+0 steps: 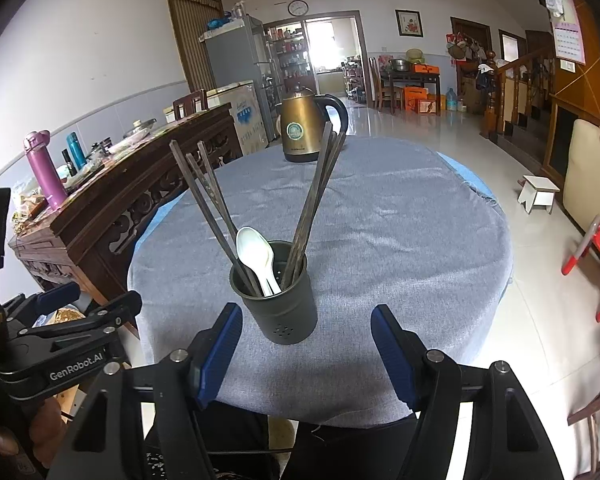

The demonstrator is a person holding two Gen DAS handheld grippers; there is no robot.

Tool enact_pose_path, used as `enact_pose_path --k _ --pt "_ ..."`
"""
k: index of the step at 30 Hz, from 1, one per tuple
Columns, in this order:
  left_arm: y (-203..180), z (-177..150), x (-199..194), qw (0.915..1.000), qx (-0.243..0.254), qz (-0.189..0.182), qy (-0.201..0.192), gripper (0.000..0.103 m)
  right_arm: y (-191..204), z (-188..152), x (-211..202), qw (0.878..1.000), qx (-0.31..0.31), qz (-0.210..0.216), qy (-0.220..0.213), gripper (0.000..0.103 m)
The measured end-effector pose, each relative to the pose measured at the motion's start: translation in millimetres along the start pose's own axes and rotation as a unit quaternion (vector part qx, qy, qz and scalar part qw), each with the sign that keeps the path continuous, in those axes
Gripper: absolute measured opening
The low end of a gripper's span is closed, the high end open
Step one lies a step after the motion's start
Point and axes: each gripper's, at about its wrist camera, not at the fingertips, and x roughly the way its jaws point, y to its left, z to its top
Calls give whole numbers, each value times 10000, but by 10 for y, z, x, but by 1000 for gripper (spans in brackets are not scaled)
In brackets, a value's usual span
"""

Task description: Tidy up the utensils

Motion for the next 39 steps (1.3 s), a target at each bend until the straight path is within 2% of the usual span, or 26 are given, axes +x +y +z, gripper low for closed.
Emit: enact_pose_path --k 39 --pt "60 7 -56 9999 -25 22 -96 89 44 -25 29 10000 -62 32 71 71"
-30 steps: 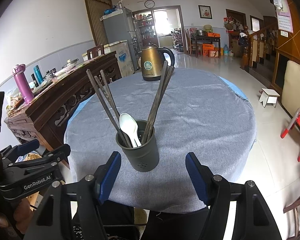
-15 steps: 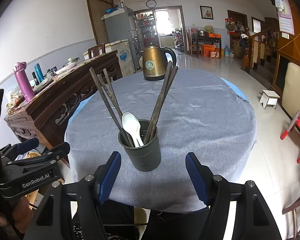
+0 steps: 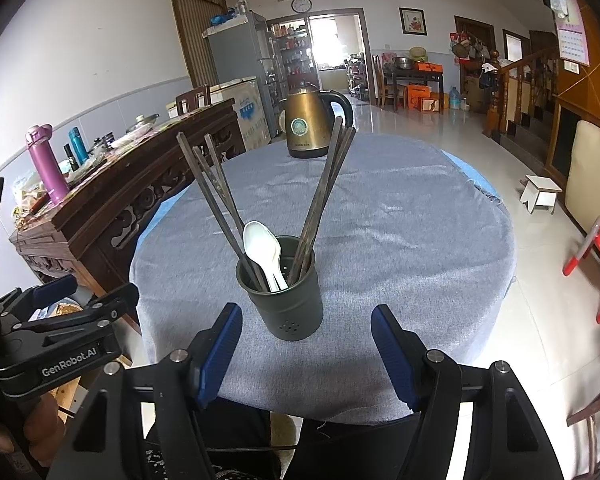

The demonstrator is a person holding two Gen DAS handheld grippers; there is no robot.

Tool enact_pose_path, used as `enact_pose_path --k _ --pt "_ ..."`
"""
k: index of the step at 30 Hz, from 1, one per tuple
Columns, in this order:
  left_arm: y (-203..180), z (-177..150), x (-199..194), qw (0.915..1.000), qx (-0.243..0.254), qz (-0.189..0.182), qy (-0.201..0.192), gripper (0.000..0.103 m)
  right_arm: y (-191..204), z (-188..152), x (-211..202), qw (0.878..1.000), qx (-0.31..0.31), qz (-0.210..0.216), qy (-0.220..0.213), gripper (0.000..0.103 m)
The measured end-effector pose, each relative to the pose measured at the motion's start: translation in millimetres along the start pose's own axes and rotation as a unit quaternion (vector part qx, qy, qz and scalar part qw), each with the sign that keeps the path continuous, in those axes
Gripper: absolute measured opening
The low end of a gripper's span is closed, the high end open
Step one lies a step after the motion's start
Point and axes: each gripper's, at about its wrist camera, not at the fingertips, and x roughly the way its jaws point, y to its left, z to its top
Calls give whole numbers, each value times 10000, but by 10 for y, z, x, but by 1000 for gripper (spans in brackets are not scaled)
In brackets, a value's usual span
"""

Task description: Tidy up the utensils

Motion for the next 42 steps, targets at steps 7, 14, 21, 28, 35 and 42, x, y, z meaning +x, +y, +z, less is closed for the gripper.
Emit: enact_pose_path --k 7,14,21,28,35,42 --pt "-23 3 -13 10000 6 4 -11 89 -35 11 -10 10000 29 -1 -26 71" --pt "-26 17 -32 10000 4 9 -38 89 -28 18 -14 10000 0 -3 -33 71" --pt "-13 21 -32 10000 -6 8 -38 89 -3 20 -13 10000 -22 -9 -41 71" --pt "-21 22 -34 10000 9 16 -38 89 -5 19 -17 10000 -19 -3 -44 71" --pt "-32 21 -38 10000 21 30 -45 89 -27 21 -21 10000 2 15 -48 71" --pt "-39 16 -46 10000 30 30 -40 89 -49 18 -35 10000 37 27 -60 71"
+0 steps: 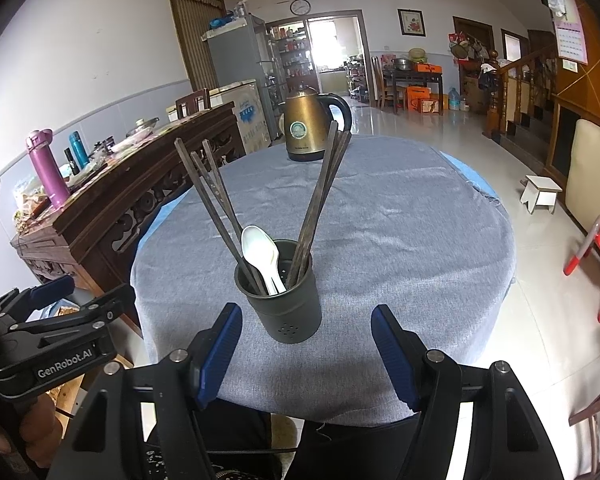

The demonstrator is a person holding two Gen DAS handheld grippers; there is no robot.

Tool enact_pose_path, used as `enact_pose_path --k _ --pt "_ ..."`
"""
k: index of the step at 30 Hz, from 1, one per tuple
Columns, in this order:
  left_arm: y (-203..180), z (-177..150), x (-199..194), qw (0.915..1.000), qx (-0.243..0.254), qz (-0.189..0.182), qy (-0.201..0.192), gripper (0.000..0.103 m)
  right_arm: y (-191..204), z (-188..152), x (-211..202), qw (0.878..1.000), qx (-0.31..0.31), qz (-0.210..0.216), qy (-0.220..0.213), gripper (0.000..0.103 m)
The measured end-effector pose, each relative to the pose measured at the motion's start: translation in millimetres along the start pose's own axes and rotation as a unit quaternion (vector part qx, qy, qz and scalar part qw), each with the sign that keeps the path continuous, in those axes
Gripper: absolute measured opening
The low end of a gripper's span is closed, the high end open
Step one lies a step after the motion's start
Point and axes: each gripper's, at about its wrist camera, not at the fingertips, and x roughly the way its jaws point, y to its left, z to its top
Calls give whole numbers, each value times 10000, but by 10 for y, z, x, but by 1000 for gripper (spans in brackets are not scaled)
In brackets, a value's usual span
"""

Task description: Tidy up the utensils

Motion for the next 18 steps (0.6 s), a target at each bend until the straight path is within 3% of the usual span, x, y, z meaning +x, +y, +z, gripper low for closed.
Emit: enact_pose_path --k 18 --pt "13 -22 4 10000 -22 -8 49 89 8 -3 14 10000 6 3 22 71"
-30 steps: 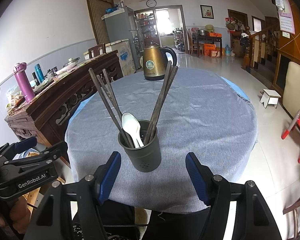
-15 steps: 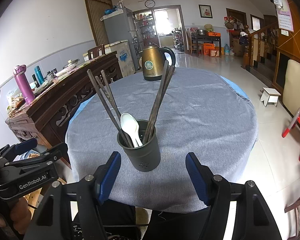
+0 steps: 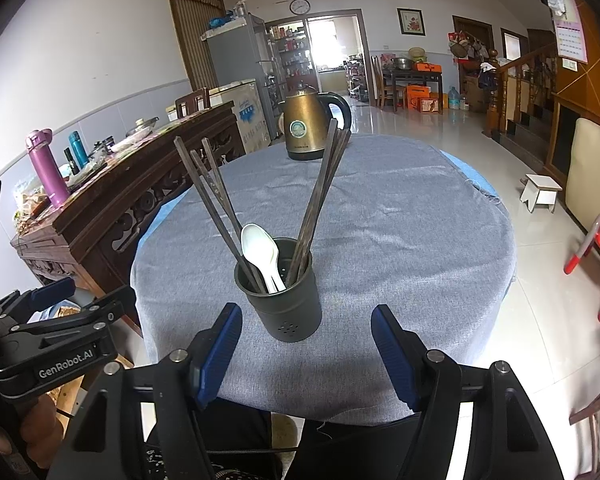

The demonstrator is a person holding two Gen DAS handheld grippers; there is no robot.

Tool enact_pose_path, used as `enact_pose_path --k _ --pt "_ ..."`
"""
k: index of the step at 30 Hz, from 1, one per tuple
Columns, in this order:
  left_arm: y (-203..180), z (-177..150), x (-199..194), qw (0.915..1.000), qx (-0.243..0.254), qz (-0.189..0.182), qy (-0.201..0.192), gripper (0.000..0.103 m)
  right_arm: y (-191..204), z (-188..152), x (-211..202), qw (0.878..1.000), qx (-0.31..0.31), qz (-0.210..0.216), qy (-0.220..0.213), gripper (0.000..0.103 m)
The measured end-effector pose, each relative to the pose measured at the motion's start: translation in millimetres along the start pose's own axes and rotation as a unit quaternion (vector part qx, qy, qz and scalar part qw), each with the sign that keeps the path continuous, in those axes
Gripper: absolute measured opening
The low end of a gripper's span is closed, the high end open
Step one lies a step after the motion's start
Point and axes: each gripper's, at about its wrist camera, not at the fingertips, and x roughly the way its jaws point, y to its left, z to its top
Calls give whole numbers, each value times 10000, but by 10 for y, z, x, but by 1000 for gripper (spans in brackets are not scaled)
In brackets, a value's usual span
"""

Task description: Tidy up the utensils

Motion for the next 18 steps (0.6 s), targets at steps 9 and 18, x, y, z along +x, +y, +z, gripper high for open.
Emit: enact_pose_path --k 9,18 --pt "8 -2 11 10000 -9 -6 9 89 8 2 -2 10000 -5 -7 -19 71" --pt "-1 -19 27 10000 -16 5 28 89 11 -9 0 10000 -6 0 2 71"
